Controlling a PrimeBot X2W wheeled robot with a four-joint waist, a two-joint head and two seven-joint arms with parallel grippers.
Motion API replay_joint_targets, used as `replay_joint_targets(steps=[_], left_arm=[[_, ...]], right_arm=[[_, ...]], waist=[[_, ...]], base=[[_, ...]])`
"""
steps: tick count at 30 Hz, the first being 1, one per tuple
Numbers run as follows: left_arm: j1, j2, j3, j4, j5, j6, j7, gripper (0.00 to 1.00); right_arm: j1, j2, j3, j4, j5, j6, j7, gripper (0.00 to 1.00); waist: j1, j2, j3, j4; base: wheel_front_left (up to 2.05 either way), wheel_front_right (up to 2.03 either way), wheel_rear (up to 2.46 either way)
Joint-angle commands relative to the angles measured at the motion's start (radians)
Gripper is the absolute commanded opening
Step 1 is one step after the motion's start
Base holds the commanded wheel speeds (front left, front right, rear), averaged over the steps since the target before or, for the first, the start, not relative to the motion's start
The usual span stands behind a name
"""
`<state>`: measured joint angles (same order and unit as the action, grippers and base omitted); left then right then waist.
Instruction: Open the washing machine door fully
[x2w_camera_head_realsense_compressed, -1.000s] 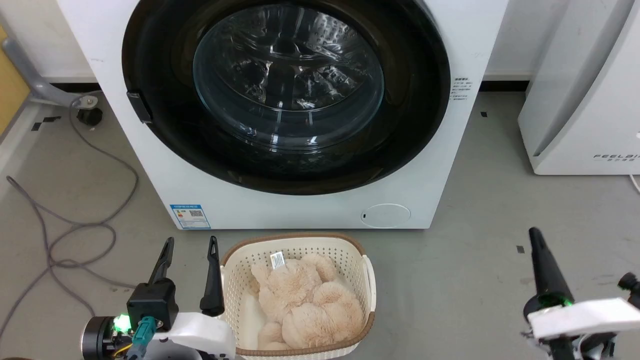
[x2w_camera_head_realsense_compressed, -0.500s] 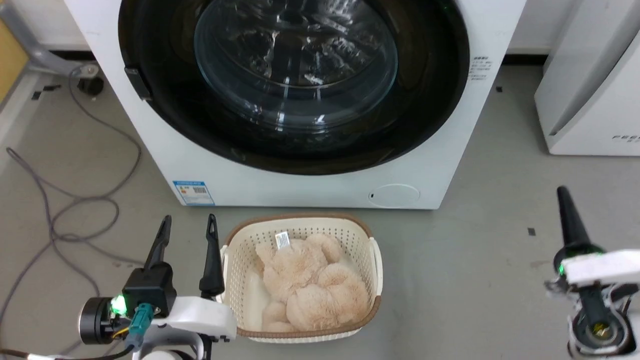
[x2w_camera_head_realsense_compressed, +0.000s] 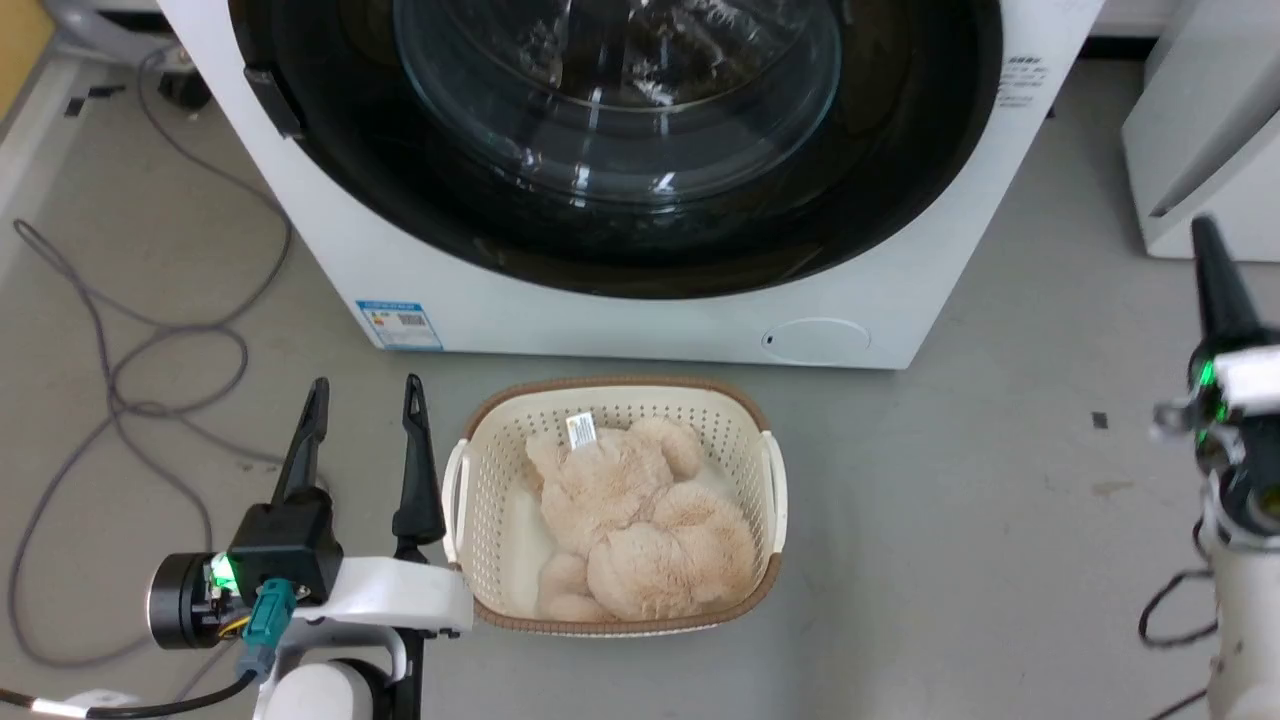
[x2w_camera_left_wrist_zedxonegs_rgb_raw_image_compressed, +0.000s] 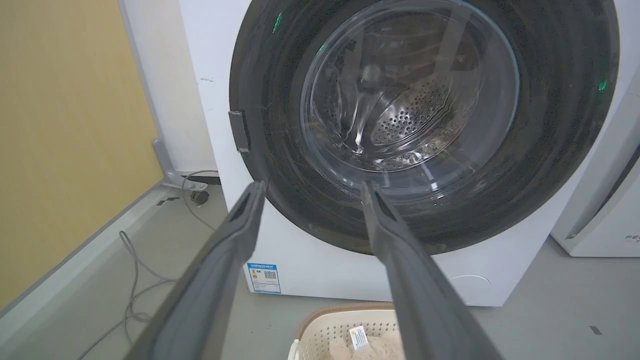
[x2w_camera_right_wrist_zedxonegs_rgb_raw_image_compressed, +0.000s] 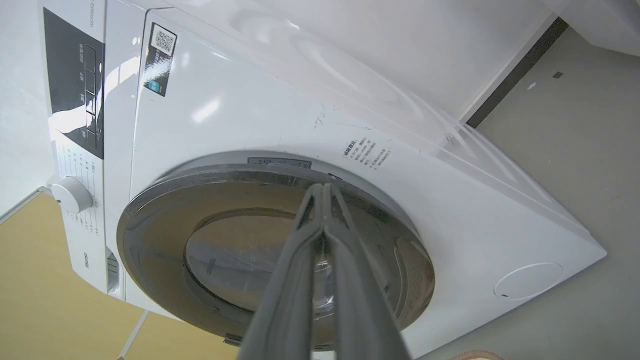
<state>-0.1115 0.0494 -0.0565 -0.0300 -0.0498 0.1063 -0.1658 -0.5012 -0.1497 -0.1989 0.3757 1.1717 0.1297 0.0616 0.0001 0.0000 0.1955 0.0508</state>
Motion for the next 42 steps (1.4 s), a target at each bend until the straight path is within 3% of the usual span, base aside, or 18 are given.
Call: replay_joint_targets(steps=[1, 29, 42], left_arm=[[-0.021, 0.001, -0.006, -0.006, -0.008, 0.011, -0.011, 1.0], [-0.117, 0.001, -0.06, -0.027, -0.051, 0.072, -0.069, 1.0], [-0.129, 0.001, -0.076, -0.022, -0.066, 0.099, -0.096, 1.0]], right_arm=[[-0.055, -0.016, -0.006, 0.028, 0.039, 0.001, 0.006, 0.0], [-0.594, -0.133, 0.159, 0.375, 0.143, 0.001, 0.017, 0.0], [-0.66, -0.173, 0.264, 0.469, 0.243, 0.001, 0.102, 0.0]], waist=[[-0.0001, 0.0, 0.017, 0.009], [-0.0001, 0.0, 0.171, 0.084], [-0.0001, 0.0, 0.173, 0.11]], base=[[0.0, 0.0, 0.0], [0.0, 0.0, 0.0], [0.0, 0.0, 0.0]])
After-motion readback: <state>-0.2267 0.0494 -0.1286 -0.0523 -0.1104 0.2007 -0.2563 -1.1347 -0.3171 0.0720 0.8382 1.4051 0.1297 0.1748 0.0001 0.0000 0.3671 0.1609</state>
